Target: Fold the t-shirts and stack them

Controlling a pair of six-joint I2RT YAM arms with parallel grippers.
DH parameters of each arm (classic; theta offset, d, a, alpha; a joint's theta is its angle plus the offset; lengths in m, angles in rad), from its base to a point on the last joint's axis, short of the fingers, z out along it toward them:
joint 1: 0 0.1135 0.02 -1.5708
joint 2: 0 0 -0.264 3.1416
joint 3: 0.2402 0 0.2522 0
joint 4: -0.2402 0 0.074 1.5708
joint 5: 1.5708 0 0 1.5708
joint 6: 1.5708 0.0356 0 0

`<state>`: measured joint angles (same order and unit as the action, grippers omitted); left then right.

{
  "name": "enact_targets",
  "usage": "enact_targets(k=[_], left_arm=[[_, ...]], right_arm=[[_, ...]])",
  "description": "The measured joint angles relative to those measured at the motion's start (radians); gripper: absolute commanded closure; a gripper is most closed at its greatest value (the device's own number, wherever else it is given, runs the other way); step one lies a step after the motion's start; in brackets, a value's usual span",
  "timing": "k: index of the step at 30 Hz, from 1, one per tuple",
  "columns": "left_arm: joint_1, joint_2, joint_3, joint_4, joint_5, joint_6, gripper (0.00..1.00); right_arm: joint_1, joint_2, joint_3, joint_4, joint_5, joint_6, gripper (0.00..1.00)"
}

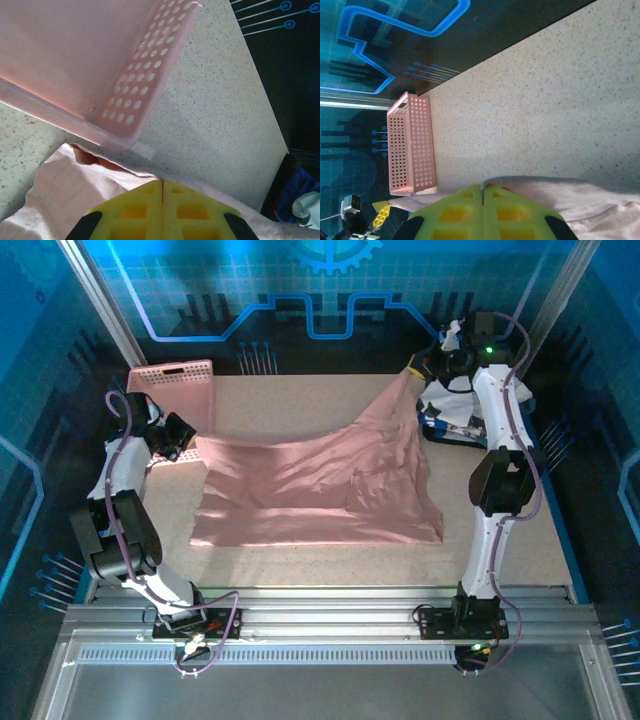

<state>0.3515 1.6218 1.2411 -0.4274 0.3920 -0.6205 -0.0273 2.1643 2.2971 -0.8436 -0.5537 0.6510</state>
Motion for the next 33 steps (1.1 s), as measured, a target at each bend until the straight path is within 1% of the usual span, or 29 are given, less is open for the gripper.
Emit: enact_targets(k=[11, 22, 33], left_arm=[[0.030, -0.012, -0.011, -0.002, 0.030, 0.030, 1.00], [0.055, -0.069, -0.062, -0.012, 0.051, 0.055, 1.00], [0.059, -0.111, -0.124, -0.021, 0.051, 0.079, 1.00]], right_arm=[[0.000, -0.170, -0.198, 0.039, 0.003, 0.000, 1.00], [0.000, -0.266, -0.365, 0.075, 0.013, 0.000, 1.00], [-0.005, -0.374, -0.553, 0.128, 0.022, 0.001, 1.00]])
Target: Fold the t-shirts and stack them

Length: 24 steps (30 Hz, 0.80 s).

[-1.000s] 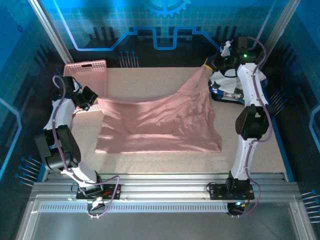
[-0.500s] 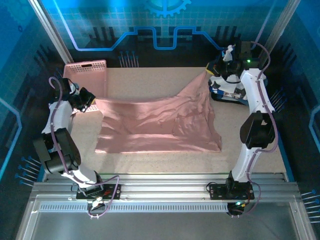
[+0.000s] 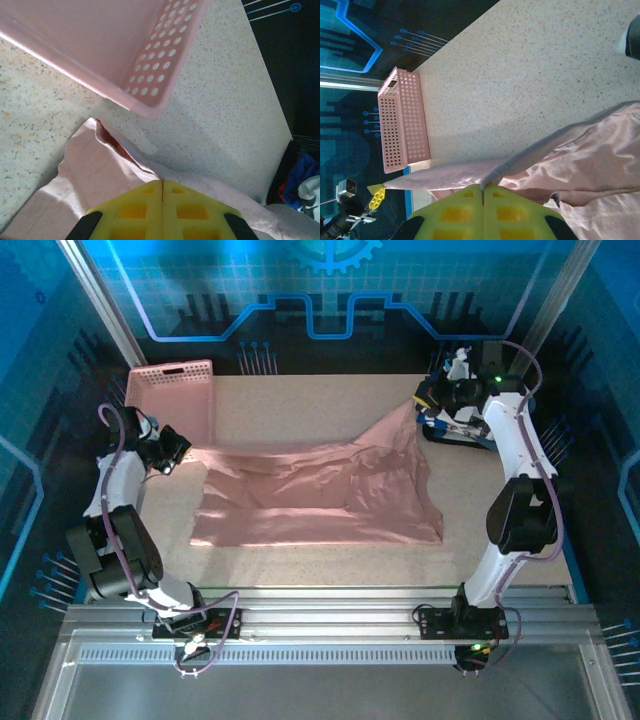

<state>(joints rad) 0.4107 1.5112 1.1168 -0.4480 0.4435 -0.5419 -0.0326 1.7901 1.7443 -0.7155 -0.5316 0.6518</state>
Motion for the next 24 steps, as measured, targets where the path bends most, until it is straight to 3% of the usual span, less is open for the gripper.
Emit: enact_targets(k=[24], left_arm=[[0.034, -0.033, -0.120, -0.018, -0.002, 0.082, 1.00]], right_arm=[[-0.021, -0.303, -0.530, 0.090, 0.008, 0.052, 1.00]])
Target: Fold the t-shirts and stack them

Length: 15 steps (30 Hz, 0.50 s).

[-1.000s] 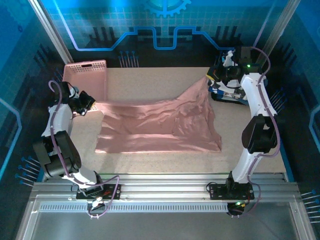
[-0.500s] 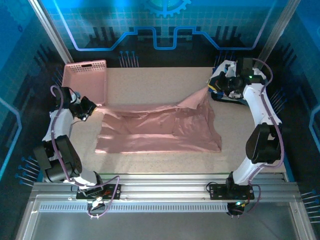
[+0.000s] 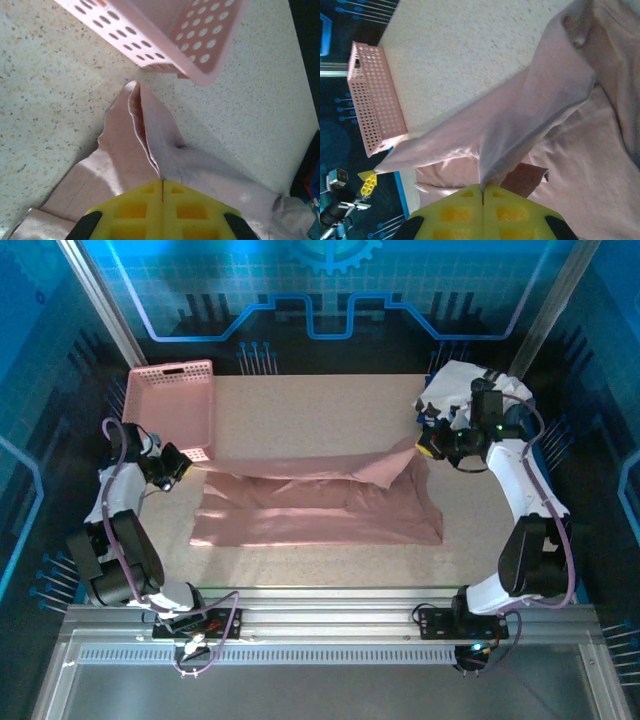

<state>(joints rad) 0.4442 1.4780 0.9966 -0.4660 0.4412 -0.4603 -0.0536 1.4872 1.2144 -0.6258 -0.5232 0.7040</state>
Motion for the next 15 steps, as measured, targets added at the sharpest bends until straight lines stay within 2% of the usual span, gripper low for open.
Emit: enact_targets(k=[15], left_arm=[[0.000, 0.000, -0.077, 0.001, -0.014, 0.026, 1.00]], right_arm=[[0.000, -0.144, -0.270, 0.013, 0.034, 0.041, 1.00]])
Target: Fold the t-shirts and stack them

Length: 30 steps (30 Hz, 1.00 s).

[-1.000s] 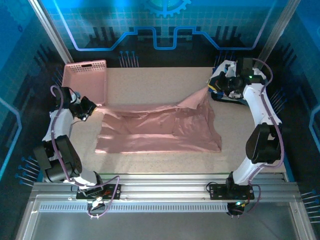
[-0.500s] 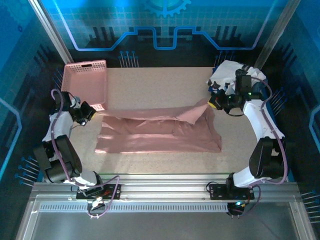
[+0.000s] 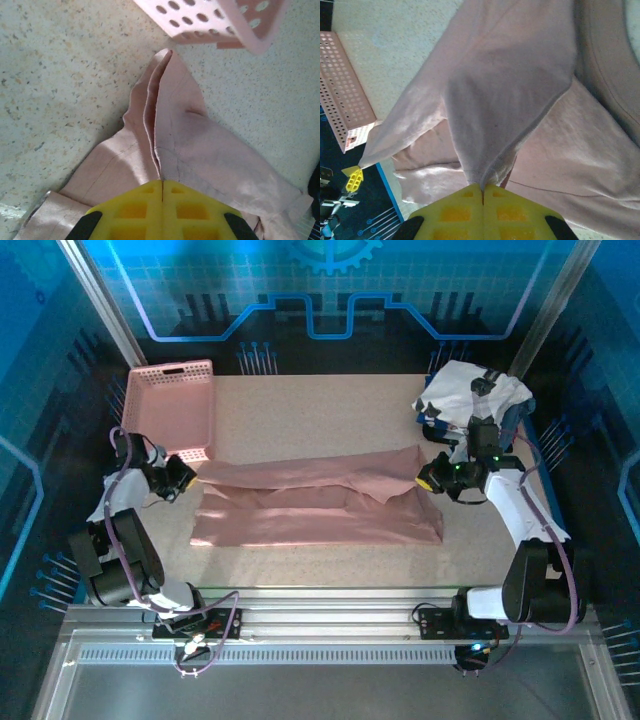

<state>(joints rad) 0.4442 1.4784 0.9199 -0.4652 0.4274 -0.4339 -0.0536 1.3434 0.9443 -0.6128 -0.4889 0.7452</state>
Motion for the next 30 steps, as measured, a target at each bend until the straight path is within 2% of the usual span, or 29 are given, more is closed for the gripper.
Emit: enact_targets(k=[11, 18, 19, 21, 22, 24, 25, 26, 28, 30], left_arm=[[0.000, 0.005, -0.082, 0.004, -0.016, 0.016, 1.00], [0.000, 0.040, -0.093, 0.026, -0.023, 0.018, 1.00], [0.000, 0.045, -0.093, 0.030, -0.023, 0.018, 0.99], [0.000, 0.051, -0.093, 0.031, -0.023, 0.018, 0.89], [0.000, 0.053, -0.093, 0.032, -0.023, 0.019, 0.81], [0.000, 0.056, -0.093, 0.037, -0.023, 0.017, 0.63], [0.000, 0.056, -0.093, 0.040, -0.023, 0.017, 0.51], [0.000, 0.056, -0.093, 0.042, -0.023, 0.016, 0.43], [0.000, 0.056, -0.092, 0.045, -0.022, 0.010, 0.35], [0.000, 0.045, -0.091, 0.042, -0.017, 0.003, 0.29]], right_arm=[[0.000, -0.007, -0.140, 0.055, 0.041, 0.000, 1.00], [0.000, 0.049, -0.166, 0.113, 0.077, -0.005, 1.00], [0.000, 0.061, -0.169, 0.121, 0.084, -0.005, 1.00], [-0.001, 0.081, -0.175, 0.136, 0.093, -0.008, 0.99], [-0.002, 0.092, -0.178, 0.144, 0.096, -0.009, 0.95], [-0.003, 0.109, -0.178, 0.156, 0.102, -0.013, 0.81], [-0.003, 0.116, -0.178, 0.161, 0.106, -0.018, 0.67], [-0.005, 0.121, -0.177, 0.163, 0.109, -0.022, 0.55], [-0.008, 0.122, -0.167, 0.153, 0.115, -0.035, 0.37], [-0.008, 0.120, -0.137, 0.126, 0.122, -0.063, 0.26]])
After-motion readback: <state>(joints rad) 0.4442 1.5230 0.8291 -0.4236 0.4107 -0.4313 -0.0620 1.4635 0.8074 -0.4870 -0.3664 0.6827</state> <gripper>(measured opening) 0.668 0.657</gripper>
